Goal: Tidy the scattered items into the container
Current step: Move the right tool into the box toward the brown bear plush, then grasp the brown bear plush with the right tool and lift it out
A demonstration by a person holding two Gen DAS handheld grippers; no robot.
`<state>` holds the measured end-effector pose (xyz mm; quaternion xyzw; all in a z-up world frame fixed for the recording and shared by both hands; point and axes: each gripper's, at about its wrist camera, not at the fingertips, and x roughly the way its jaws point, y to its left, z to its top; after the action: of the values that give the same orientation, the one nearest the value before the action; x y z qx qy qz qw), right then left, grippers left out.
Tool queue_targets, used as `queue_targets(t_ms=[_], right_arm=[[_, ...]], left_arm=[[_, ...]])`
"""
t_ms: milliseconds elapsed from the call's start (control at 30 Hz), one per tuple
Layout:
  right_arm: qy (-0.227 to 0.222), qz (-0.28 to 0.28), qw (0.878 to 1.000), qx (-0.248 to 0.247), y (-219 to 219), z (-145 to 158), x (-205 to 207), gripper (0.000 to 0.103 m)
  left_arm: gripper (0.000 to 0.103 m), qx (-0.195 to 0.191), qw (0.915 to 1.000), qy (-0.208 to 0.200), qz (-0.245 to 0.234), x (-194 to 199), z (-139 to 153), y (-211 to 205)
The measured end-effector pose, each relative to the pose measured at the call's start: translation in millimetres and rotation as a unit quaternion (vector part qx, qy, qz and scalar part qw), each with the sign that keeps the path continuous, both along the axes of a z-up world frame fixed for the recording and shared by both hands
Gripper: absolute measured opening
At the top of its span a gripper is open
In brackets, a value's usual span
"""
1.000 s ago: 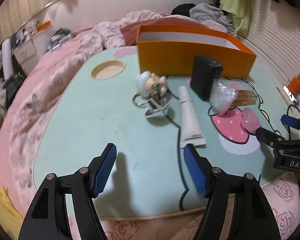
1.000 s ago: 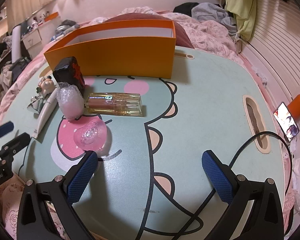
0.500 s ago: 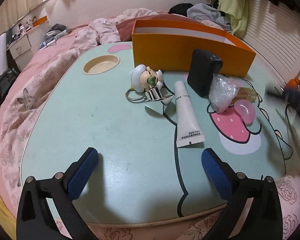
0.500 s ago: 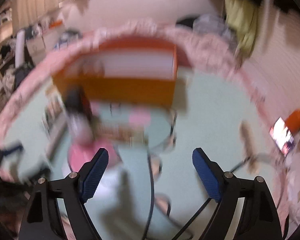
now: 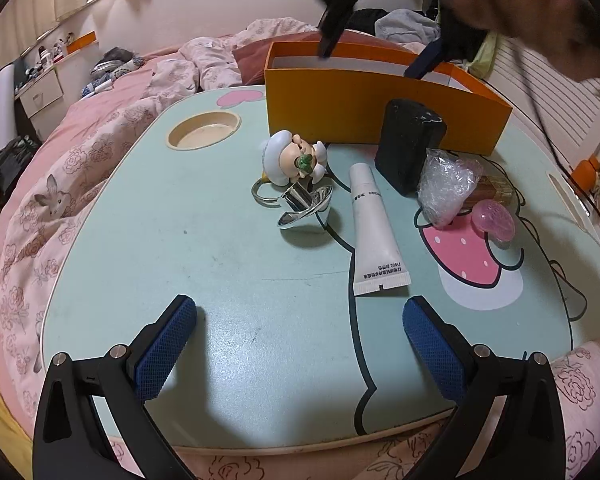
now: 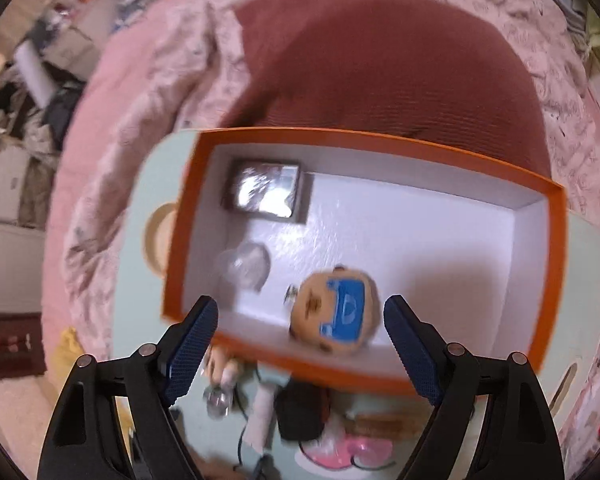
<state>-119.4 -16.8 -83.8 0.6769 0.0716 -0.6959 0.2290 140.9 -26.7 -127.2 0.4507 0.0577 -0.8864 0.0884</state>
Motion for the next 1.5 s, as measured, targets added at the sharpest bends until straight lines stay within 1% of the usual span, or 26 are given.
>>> queue_targets(t_ms=[67, 133, 233, 333, 367, 567, 600, 667, 700, 733, 800, 833, 867, 900, 967, 1000, 1033, 1267, 1367, 1500], right_arm=[[-0.014, -0.009, 1.0, 0.006, -5.2, -13.2, -5.5, 0.086], [-0.029, -0.012, 0.999, 0.028, -9.6, -27.4, -8.6, 0.086], [-0.033, 0.0, 0.998, 0.053, -16.7, -43.1, -5.3, 0.086], [-0.002, 0.031, 0.996, 0.081, -27.8, -46.1, 5.4, 0.087], [0.002, 0.032, 0.996, 0.082, -28.7, -45.9, 7.1, 0.087], [-0.001, 0.028, 0.996, 0.081, -24.8, -44.7, 6.2, 0.086], [-0.003, 0.026, 0.996, 0.082, -24.0, -44.2, 6.0, 0.084], [-0.012, 0.023, 0.996, 0.084, -22.2, -42.3, 5.7, 0.075], [-0.019, 0.022, 0.996, 0.084, -20.7, -40.7, 5.3, 0.065], [-0.027, 0.018, 0.996, 0.085, -19.3, -40.0, 4.7, 0.06], [-0.038, 0.013, 0.994, 0.097, -14.5, -40.2, 1.2, 0.06], [-0.04, 0.011, 0.994, 0.1, -12.5, -40.5, -0.7, 0.065], [-0.04, 0.009, 0.994, 0.104, -9.8, -40.9, -2.9, 0.065], [-0.037, 0.005, 0.993, 0.112, -7.3, -41.8, -4.9, 0.065], [-0.028, 0.006, 0.991, 0.132, -3.6, -43.6, -6.9, 0.061], [-0.026, 0.009, 0.991, 0.134, -3.4, -42.1, -7.0, 0.058], [-0.025, 0.013, 0.991, 0.134, -3.5, -40.6, -7.2, 0.051], [-0.011, 0.014, 0.991, 0.129, -2.6, -34.4, -7.4, 0.045], [0.021, 0.0, 0.991, 0.131, 2.3, -26.2, -9.8, 0.044], [0.064, -0.011, 0.994, 0.087, 16.2, 1.0, -6.5, 0.044]], left_arm=[[0.103, 0.001, 1.0, 0.001, -0.001, 0.0, -0.3, -1.0], [0.103, 0.002, 1.0, 0.002, -0.001, 0.3, -0.4, -1.3], [0.103, 0.002, 1.0, 0.003, -0.001, 0.0, -0.5, -1.2], [0.103, 0.003, 1.0, 0.003, -0.001, 0.1, -0.4, -1.5], [0.103, 0.004, 1.0, 0.002, -0.001, 0.1, -0.3, -1.5], [0.103, 0.004, 1.0, 0.002, -0.001, -0.8, -0.4, -1.9], [0.103, 0.005, 1.0, 0.002, -0.001, -0.9, -0.4, -1.7], [0.103, 0.004, 1.0, 0.002, -0.001, -1.3, -0.3, -1.7], [0.103, 0.004, 1.0, 0.002, -0.001, -1.1, -0.4, -1.8], [0.103, 0.004, 1.0, 0.002, -0.001, -1.0, -0.4, -1.8], [0.103, 0.004, 1.0, 0.002, -0.001, -1.0, -0.4, -1.8], [0.103, 0.004, 1.0, 0.002, -0.001, -1.0, -0.5, -2.0], [0.103, 0.004, 1.0, 0.002, -0.001, -0.6, -0.5, -1.8], [0.103, 0.004, 1.0, 0.002, -0.001, -0.4, -0.5, -1.8], [0.103, 0.004, 1.0, 0.001, -0.002, -0.8, -0.6, -1.8], [0.103, 0.004, 1.0, 0.001, -0.002, -0.5, -0.7, -1.8], [0.103, 0.004, 1.0, 0.002, -0.001, -0.4, -0.8, -1.9], [0.103, 0.004, 1.0, 0.001, -0.002, -0.9, -0.6, -1.6], [0.103, 0.004, 1.0, 0.001, -0.002, -0.8, -0.6, -1.6], [0.103, 0.004, 1.0, 0.002, -0.002, -0.5, -0.5, -1.8]])
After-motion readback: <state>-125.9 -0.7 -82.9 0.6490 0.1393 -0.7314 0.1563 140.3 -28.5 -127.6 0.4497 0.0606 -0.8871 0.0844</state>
